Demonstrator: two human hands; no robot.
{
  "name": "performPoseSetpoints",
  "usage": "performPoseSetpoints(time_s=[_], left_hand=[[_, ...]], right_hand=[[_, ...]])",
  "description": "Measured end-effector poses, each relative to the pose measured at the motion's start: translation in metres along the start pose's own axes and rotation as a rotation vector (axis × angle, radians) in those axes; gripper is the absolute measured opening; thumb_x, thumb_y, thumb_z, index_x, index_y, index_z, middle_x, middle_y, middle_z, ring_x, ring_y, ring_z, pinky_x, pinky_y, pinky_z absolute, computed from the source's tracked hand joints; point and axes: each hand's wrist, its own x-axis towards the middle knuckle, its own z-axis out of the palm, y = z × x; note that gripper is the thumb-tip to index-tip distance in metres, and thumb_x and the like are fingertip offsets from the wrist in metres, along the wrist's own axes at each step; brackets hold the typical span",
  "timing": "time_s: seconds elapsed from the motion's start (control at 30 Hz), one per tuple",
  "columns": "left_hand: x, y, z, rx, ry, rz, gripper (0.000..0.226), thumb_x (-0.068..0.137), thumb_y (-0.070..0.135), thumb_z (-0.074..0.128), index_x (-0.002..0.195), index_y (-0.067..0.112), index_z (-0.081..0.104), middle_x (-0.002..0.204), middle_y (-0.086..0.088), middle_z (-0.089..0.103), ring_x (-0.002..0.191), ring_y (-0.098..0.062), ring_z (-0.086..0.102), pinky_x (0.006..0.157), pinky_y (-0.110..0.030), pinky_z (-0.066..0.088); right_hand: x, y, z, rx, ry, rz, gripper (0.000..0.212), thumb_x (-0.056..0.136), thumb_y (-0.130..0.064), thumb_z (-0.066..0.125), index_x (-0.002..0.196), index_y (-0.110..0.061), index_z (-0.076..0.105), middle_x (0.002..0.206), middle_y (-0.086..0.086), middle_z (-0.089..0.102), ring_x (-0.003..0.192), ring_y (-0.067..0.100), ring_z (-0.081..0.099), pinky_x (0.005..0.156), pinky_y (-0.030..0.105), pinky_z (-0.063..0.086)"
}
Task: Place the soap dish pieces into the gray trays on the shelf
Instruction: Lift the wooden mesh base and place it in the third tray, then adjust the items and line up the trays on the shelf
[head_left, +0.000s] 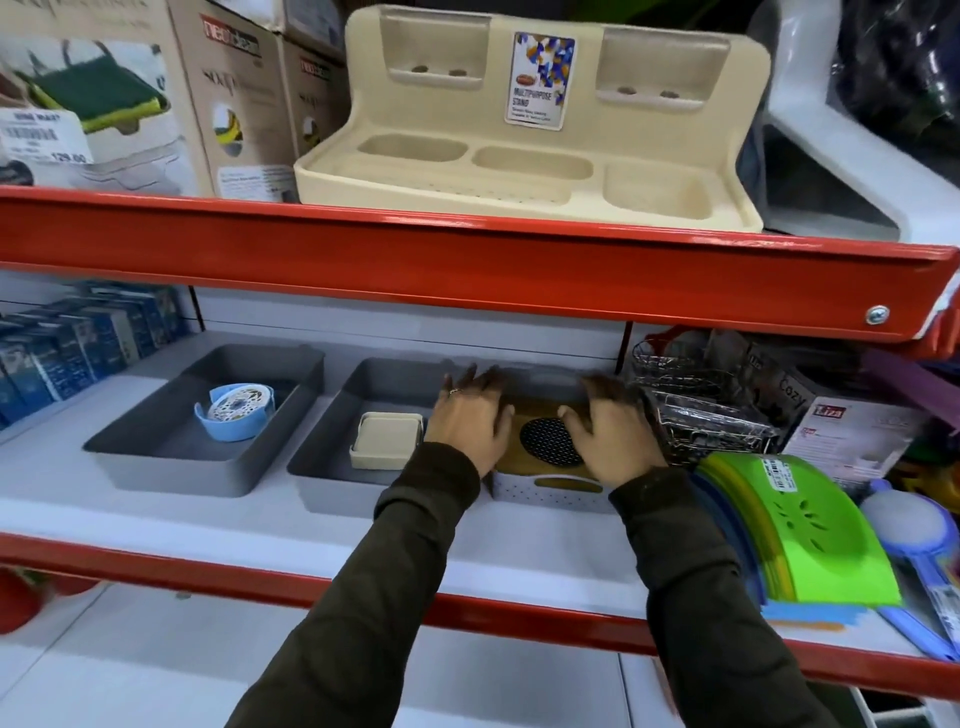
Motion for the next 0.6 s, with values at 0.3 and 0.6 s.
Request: performPoseSetpoints(time_s=[0.3,0.6], left_hand=[[-0.016,-0.083,-0.040,0.139,-0.033,-0.032,0.064,0.099,0.041,0.037,0.158,0.020,0.021,0.167,0.000,0.017,0.156,-0.021,0.007,0.127,-0.043,-0.002],[-0.038,-0.179,-0.092,0.149,-0.036,-0.110,0.058,0.100,0.041,0.035,0.153,0.020,0.033,0.161,-0.001,0.032,0.153,-0.021,0.020,0.125,-0.041,0.001]], right_hand=[[0.021,-0.073,0.041,-0.103,-0.091,-0.068,0.067,0.094,-0.050,0.045,0.151,-0.019,0.028,0.163,0.007,0.023,0.152,0.029,0.015,0.123,0.055,0.005],[0.033,-0.173,0.087,-0.032,-0.169,-0.109,0.073,0.093,-0.053,0.045,0.152,-0.018,0.023,0.161,0.008,0.027,0.150,0.030,0.021,0.122,0.053,0.014]])
